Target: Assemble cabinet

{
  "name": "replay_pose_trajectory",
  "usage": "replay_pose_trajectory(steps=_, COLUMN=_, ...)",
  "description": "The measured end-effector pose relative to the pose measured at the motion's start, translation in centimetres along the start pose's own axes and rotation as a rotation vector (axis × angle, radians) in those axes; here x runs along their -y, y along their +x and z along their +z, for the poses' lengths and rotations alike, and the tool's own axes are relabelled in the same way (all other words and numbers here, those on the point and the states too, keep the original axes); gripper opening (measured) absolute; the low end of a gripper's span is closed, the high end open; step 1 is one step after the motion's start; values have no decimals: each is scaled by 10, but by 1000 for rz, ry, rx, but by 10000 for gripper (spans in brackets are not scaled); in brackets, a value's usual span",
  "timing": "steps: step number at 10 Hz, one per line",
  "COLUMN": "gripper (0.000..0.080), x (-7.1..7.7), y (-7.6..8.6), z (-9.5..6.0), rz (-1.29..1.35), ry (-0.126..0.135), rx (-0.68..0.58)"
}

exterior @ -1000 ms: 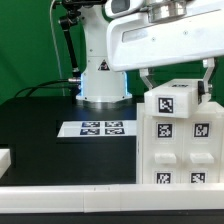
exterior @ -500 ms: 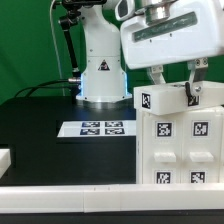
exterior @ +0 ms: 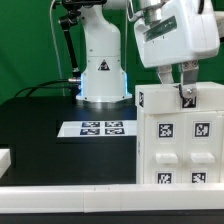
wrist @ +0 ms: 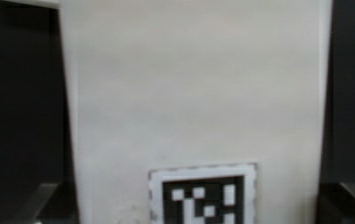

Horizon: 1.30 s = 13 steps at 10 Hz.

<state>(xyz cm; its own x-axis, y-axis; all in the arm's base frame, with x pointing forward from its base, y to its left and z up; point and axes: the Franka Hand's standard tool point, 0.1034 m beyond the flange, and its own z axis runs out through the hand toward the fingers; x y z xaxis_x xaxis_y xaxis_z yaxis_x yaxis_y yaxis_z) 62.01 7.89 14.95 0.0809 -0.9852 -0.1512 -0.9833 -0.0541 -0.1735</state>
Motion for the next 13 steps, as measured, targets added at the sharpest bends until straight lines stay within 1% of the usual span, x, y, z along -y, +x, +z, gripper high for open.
replay_pose_trajectory(steps=4, gripper=561, x=3, y=1, z=-1, rz=273, ry=7, rx=8)
replay_pose_trajectory(steps=6, gripper=561, x=2, y=2, z=-1, rz=291, ry=7, rx=10)
replay_pose_trajectory(steps=7, gripper=622, x=1, y=2, z=-1, rz=259, ry=5, rx=11)
replay_pose_trajectory(steps=8, gripper=761, x=2, y=2, z=-1, rz=241, ry=6, rx=11)
replay_pose_trajectory(steps=9, gripper=788, x=3, y=2, z=-3, rz=219, ry=9, rx=13)
replay_pose_trajectory(steps=10, gripper=788, x=4, y=1, z=-6, rz=195, ry=15, rx=16)
replay_pose_trajectory(steps=13, gripper=797, x=12, y=-6, z=-28, rz=151, ry=49, rx=35)
